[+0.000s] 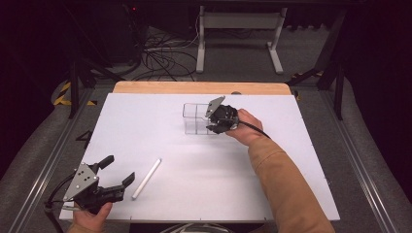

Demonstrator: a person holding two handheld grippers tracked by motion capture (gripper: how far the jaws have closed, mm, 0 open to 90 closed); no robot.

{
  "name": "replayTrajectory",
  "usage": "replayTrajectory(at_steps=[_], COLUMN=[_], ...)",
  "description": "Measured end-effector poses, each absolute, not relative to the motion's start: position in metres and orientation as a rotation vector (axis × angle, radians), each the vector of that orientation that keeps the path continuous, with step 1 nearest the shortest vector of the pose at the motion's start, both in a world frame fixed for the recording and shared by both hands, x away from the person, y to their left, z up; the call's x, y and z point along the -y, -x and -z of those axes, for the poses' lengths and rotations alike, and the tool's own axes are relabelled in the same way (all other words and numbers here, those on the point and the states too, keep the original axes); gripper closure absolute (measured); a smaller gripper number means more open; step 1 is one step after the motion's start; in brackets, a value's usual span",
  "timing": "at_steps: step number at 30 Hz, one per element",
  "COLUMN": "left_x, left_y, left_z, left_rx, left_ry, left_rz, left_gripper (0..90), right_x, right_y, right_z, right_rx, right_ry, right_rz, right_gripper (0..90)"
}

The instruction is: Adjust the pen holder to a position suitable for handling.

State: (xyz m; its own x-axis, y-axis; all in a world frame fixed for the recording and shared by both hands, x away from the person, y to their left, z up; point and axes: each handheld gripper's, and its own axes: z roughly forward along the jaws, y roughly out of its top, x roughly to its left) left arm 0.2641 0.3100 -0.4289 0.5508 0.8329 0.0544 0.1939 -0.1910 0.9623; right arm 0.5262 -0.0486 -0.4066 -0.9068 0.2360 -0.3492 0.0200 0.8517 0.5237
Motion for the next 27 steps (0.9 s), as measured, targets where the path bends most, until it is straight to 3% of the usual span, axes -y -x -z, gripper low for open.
replayTrajectory(at_steps=[8, 12, 13, 27], left_x=[-0.309, -0.31, -0.31, -0.309], left_y=[-0.264, -0.264, -0.264, -0.264], left_z=[0.43, 0.429, 0.429, 0.43], left_rx=[-0.872, -0.869, -0.872, -0.873], left_ry=[-1.7, -1.696, -1.696, -1.699], left_rz=[-0.721, -0.729, -0.728, -0.721], left_gripper=[12.7, 12.7, 12.7, 12.7], right_x=[0.046, 0.046, 0.047, 0.052], right_y=[-0.527, -0.526, -0.525, -0.519], right_z=[0.411, 0.41, 0.409, 0.399], right_rx=[-2.614, -2.618, -2.625, -2.656], right_ry=[-0.199, -0.184, -0.172, -0.105], right_rz=[-0.712, -0.697, -0.693, -0.756], right_gripper=[59.1, 63.7, 69.6, 78.7])
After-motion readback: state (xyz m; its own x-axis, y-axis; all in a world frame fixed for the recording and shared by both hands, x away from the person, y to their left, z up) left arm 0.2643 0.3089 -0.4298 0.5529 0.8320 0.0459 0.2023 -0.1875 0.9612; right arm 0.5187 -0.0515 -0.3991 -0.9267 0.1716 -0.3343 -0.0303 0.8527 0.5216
